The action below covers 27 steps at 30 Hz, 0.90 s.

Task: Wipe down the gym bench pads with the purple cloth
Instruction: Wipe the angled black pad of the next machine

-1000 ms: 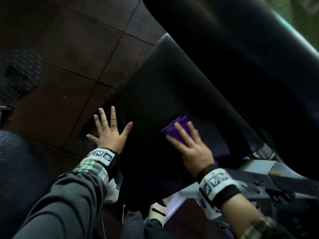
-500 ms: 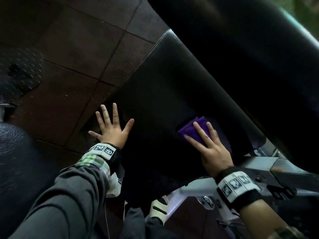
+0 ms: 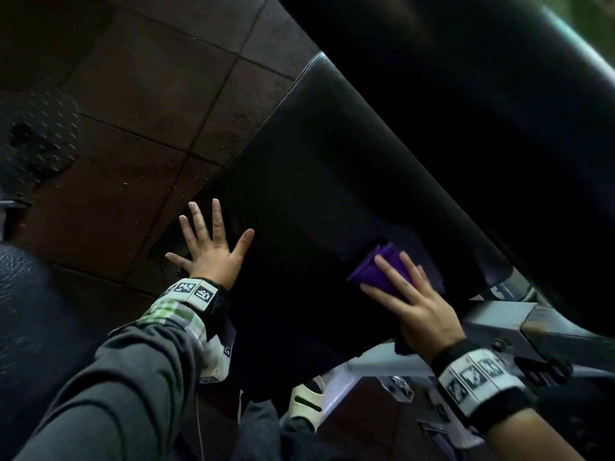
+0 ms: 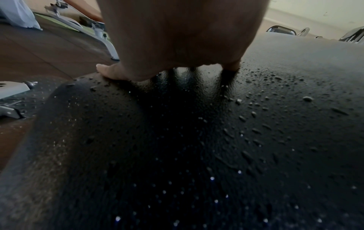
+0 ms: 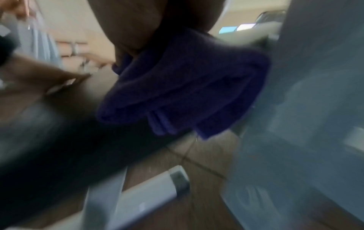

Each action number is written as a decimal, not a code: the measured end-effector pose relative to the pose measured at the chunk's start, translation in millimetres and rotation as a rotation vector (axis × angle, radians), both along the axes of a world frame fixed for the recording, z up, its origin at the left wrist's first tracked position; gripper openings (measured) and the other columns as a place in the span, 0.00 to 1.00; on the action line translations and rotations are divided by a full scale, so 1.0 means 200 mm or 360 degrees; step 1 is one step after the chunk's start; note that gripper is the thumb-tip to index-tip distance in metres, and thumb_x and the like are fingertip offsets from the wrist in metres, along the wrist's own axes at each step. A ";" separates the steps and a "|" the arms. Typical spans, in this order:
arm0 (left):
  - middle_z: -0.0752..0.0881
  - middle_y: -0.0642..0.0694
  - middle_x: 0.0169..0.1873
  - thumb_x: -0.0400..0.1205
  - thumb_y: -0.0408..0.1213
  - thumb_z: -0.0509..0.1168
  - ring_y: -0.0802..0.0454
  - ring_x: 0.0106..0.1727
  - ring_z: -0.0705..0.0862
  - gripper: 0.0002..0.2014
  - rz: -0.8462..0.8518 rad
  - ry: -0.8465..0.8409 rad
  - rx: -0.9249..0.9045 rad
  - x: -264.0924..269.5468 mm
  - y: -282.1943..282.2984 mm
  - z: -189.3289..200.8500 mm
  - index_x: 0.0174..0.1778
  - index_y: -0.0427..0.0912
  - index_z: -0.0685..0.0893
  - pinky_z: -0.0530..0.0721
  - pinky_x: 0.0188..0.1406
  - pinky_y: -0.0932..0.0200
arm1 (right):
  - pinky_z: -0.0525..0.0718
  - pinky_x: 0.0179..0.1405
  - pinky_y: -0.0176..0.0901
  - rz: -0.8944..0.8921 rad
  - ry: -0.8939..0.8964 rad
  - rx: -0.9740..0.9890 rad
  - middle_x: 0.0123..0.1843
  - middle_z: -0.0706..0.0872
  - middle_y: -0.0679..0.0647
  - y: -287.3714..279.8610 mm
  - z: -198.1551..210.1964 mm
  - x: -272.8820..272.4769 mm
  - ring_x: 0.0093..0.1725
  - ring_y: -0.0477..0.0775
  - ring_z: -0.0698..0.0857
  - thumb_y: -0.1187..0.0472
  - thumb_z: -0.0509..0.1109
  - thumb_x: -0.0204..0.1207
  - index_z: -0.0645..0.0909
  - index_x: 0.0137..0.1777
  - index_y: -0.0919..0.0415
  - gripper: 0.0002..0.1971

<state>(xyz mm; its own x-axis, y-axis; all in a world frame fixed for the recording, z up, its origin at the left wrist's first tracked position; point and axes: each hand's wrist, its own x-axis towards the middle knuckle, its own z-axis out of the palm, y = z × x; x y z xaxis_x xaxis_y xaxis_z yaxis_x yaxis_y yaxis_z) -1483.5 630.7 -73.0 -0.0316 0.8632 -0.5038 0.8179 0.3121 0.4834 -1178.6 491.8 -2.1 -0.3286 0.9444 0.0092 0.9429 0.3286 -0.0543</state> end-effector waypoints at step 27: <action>0.61 0.39 0.81 0.83 0.54 0.50 0.44 0.81 0.57 0.30 -0.0471 -0.0136 0.0759 0.42 -0.31 0.11 0.80 0.46 0.60 0.52 0.70 0.17 | 0.58 0.78 0.60 -0.0409 0.0674 -0.0025 0.79 0.65 0.59 0.41 0.02 -0.26 0.80 0.59 0.59 0.52 0.60 0.79 0.78 0.70 0.56 0.21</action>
